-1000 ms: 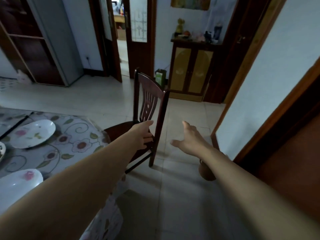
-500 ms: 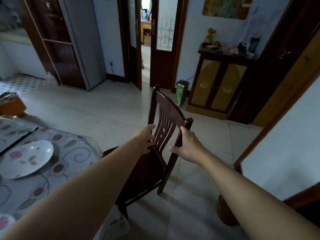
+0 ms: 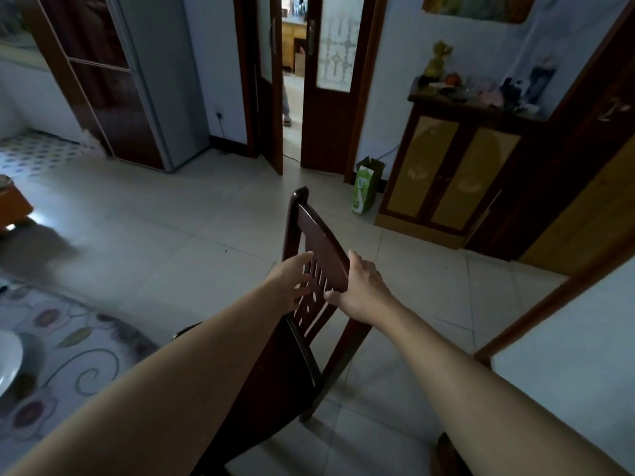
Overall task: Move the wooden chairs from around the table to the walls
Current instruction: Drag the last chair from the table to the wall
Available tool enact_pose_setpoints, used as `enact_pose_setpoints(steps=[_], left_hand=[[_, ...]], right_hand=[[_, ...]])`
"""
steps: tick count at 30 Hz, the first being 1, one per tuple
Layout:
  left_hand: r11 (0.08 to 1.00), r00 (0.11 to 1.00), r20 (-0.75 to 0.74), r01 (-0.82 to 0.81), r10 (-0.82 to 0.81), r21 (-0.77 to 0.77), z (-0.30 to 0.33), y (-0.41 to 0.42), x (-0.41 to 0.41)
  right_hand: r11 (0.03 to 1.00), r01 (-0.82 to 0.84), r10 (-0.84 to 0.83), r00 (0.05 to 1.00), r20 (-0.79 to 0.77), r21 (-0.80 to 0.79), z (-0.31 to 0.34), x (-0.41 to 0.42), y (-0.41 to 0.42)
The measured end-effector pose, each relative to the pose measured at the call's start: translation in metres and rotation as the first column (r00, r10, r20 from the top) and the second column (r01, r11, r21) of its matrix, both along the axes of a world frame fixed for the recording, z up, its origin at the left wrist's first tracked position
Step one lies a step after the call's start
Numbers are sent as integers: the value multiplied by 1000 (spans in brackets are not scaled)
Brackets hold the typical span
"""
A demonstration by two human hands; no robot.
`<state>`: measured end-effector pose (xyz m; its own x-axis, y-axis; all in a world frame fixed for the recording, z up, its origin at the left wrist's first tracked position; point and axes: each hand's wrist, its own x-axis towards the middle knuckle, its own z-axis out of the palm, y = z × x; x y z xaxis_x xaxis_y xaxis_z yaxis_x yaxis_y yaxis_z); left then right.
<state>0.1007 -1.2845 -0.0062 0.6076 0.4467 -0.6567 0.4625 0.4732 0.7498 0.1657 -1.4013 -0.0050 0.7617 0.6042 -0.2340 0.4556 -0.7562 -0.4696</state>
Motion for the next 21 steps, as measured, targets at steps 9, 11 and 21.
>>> enact_pose_setpoints(steps=[9, 11, 21], left_hand=[[995, 994, -53, -93, 94, 19, -38, 29, 91], [995, 992, -81, -99, 98, -8, -50, 37, 105], [993, 994, -86, -76, 68, -89, -91, 67, 159]], right_hand=[[997, -59, 53, 988, -146, -40, -44, 76, 35], [999, -35, 31, 980, -194, -17, -56, 82, 41], [992, 122, -111, 949, -295, 19, -78, 106, 65]])
